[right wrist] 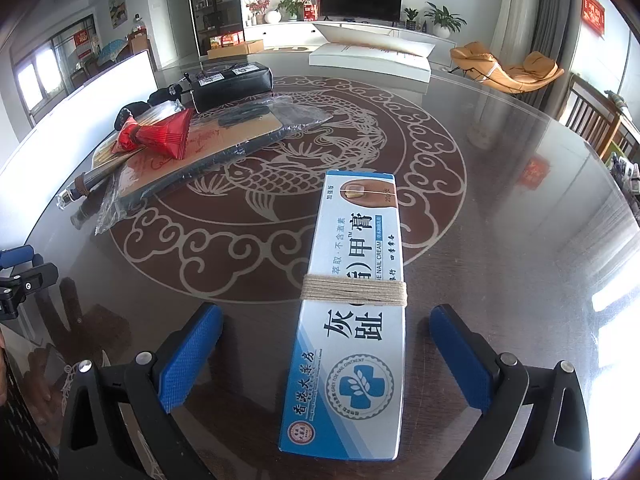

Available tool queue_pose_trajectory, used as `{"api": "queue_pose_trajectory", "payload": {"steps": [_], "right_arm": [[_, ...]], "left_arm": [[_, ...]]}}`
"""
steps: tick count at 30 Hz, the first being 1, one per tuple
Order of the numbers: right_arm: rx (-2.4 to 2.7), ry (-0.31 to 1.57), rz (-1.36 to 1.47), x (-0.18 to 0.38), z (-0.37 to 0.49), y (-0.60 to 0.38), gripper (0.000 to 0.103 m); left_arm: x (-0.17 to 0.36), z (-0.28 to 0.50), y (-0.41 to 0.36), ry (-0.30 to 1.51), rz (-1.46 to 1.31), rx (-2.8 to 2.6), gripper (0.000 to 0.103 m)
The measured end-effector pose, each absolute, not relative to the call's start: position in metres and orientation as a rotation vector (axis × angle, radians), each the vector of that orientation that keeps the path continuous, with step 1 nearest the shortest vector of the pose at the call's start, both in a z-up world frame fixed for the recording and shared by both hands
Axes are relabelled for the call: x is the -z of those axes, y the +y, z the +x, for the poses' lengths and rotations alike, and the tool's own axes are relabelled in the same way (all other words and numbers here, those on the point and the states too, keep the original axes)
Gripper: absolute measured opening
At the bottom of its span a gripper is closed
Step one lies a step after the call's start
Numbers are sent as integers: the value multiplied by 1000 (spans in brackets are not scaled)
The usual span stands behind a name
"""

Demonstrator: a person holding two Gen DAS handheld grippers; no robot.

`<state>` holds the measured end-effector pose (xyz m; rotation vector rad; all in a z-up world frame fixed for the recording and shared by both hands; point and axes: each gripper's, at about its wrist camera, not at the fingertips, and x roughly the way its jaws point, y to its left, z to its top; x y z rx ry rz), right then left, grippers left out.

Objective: Organize objects
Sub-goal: 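Lift the blue cream box with the right tool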

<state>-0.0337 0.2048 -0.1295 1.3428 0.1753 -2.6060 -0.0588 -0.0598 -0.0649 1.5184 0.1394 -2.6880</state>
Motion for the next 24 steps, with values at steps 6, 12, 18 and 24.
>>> {"api": "queue_pose_trajectory", "payload": {"steps": [6, 12, 18, 24], "right_arm": [[2606, 175, 1343, 130, -34, 205, 103], [2606, 175, 1342, 130, -34, 205, 103], [2606, 174, 1342, 130, -34, 205, 103], [2607, 175, 1342, 130, -34, 204, 103]], "left_arm": [[18, -96, -32, -26, 1387, 2969, 103], [24, -173, 30, -608, 1476, 2985, 103], [49, -195, 25, -388, 1767, 2955, 45], [55, -123, 4, -9, 1920, 2942, 39]]}}
